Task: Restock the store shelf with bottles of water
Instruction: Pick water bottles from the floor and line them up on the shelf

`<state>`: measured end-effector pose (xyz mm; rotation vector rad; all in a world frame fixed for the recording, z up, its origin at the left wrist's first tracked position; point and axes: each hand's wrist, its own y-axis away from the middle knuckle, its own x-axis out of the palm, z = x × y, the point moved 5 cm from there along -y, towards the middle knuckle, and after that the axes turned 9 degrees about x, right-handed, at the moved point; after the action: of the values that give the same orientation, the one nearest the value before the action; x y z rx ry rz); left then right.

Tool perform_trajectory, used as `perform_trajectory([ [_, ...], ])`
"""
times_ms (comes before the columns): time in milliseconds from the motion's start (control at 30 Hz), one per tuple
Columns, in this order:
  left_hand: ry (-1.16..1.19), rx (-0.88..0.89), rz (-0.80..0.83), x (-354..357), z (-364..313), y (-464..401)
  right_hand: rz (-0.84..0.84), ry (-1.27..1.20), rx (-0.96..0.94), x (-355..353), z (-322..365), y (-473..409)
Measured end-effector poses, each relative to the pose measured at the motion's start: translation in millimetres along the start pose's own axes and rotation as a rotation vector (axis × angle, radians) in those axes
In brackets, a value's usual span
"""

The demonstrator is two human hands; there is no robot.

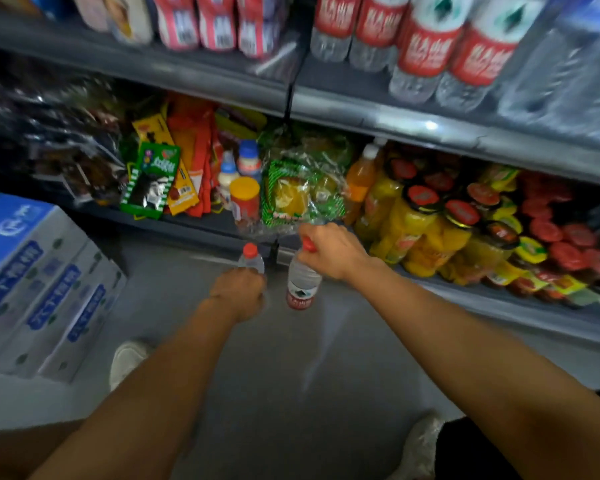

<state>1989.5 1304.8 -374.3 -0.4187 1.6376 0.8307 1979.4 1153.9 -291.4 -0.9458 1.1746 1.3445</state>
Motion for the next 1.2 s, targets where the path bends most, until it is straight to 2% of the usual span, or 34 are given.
perform_trajectory([
  [500, -0.230, 0.147, -0.629, -282, -42, 26, -0.571, 0.046, -0.134, -290, 18, 54],
  [700, -0.224, 0.162, -0.778, -351, -38, 22, -0.748, 0.081, -0.116, -375, 21, 42],
  [833, -0.206, 0.156, -0.825, -365, -35, 9, -0.726, 0.085, -0.061, -400, 16, 18],
  [1200, -0.184, 0.146, -0.743, -354, -18, -22, -0.548, 0.149, 0.035, -405, 5, -43],
])
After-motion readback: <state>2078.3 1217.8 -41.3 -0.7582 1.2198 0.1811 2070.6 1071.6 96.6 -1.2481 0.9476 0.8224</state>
